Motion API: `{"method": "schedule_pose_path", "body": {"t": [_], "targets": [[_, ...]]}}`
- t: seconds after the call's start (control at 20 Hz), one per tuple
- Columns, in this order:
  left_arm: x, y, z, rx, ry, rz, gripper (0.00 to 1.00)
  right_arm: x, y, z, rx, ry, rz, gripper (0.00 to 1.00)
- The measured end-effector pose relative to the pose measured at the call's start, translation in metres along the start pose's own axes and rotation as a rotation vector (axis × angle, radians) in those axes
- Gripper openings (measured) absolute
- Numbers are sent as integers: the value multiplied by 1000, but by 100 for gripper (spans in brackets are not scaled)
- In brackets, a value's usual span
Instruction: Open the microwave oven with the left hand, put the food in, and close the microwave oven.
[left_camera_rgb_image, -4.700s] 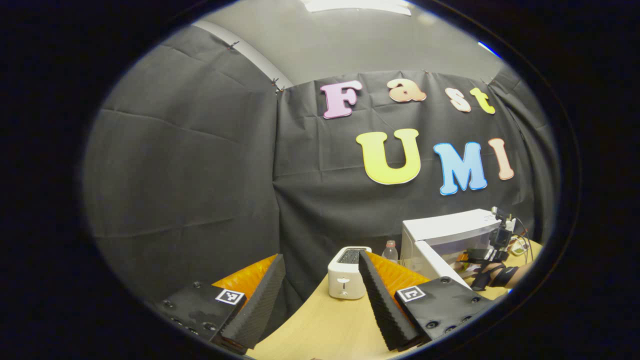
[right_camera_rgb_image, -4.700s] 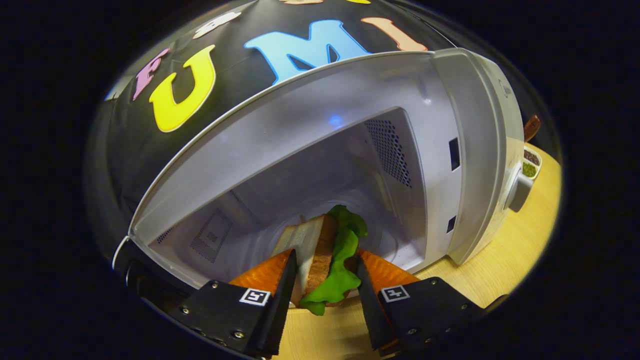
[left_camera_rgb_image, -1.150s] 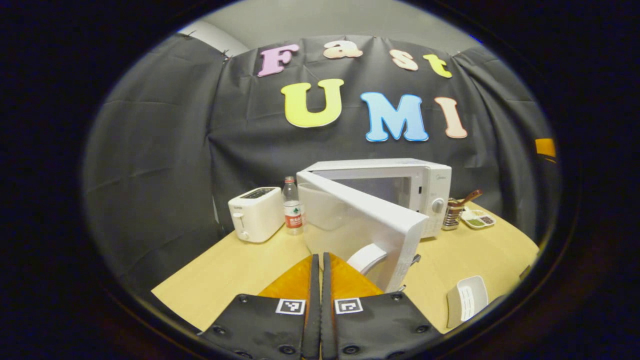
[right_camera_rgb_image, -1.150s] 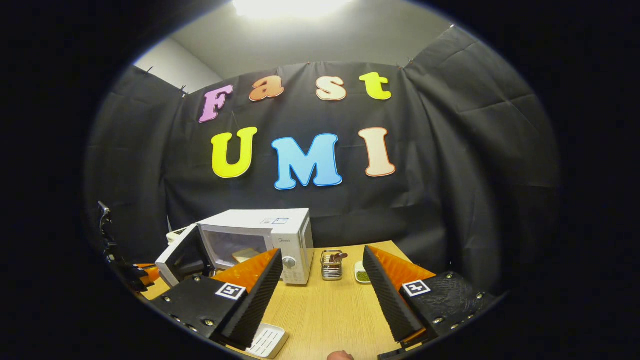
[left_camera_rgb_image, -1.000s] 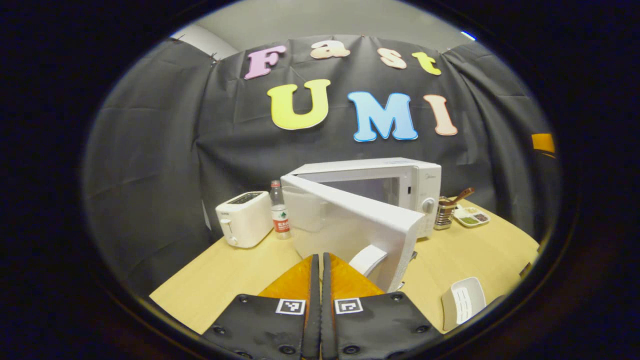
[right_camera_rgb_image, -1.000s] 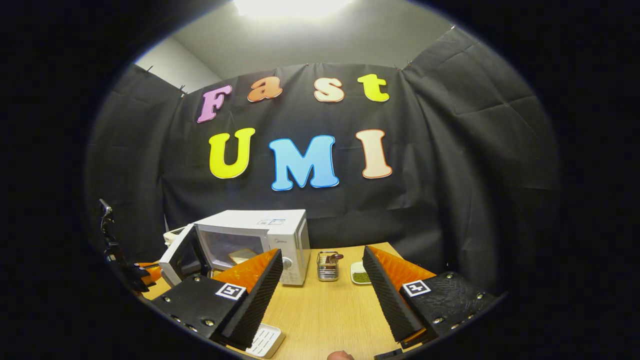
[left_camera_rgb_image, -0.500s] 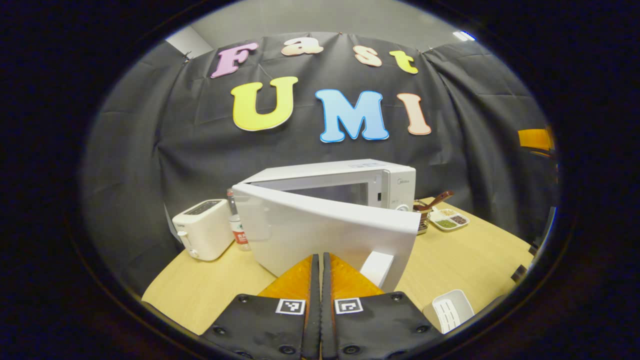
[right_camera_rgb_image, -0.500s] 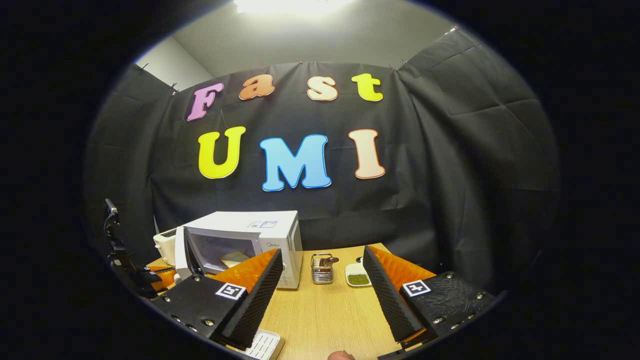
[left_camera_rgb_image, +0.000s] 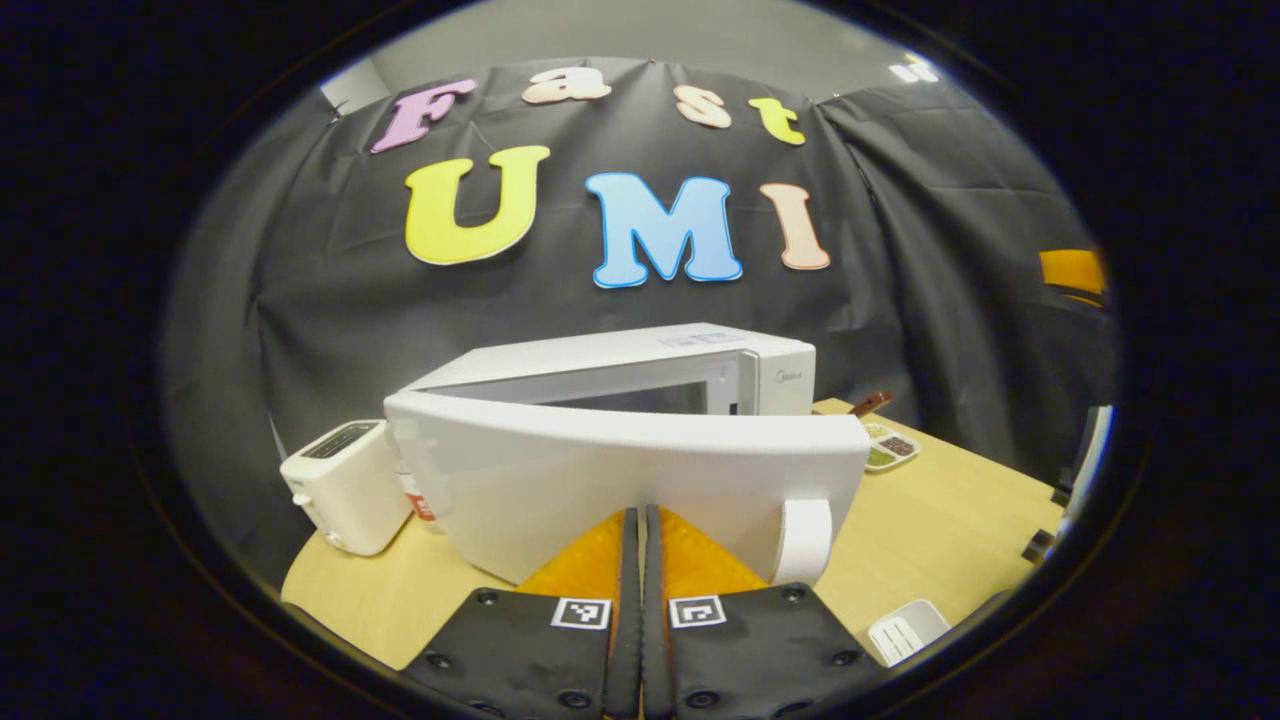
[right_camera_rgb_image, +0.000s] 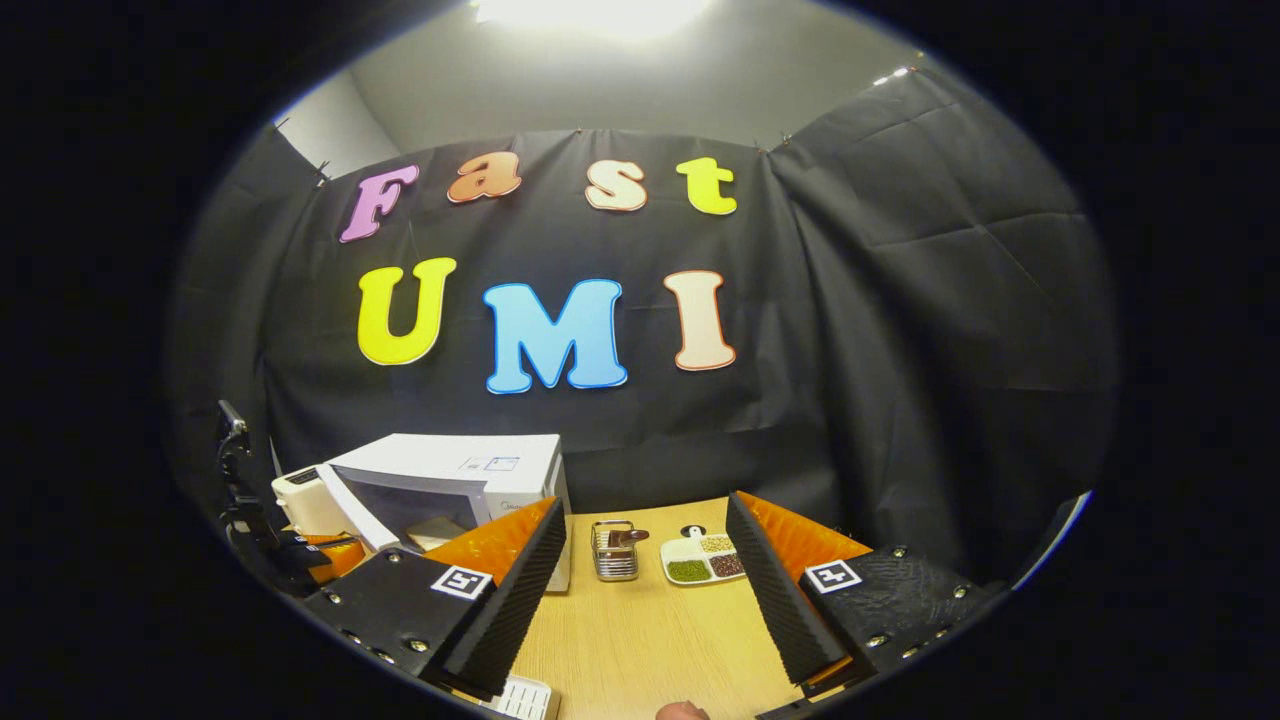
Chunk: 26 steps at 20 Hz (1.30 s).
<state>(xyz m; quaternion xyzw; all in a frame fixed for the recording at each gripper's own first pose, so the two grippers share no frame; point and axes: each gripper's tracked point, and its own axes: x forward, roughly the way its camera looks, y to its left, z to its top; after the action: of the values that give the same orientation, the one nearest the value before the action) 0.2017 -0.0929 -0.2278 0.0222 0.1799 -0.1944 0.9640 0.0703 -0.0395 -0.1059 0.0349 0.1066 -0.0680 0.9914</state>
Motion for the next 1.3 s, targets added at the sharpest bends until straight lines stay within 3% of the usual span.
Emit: {"method": "schedule_pose_path", "body": {"t": [0.5,0.85,0.9,0.95,1.05,1.1,1.15,1.3], "targets": [[56,-13,11,5,-21,-78,7,0,-8,-5,-17,14,-104,98],[84,-12,13,14,-19,-82,7,0,-15,-10,-18,26,-157,98],[86,-12,14,16,-19,-84,7,0,-17,-9,-17,25,-165,93],[90,-12,15,18,-19,-84,7,-1,-17,-9,-14,26,-172,98],[97,-12,16,20,-19,-83,7,0,-20,-10,-12,28,-184,98],[100,-11,17,17,-19,-82,7,1,-21,-9,-14,27,-191,93],[103,-11,18,13,-21,-81,7,0,-22,-9,-15,27,-197,98],[111,-8,22,17,-27,-66,8,1,-21,-7,-13,22,-205,98]]}}
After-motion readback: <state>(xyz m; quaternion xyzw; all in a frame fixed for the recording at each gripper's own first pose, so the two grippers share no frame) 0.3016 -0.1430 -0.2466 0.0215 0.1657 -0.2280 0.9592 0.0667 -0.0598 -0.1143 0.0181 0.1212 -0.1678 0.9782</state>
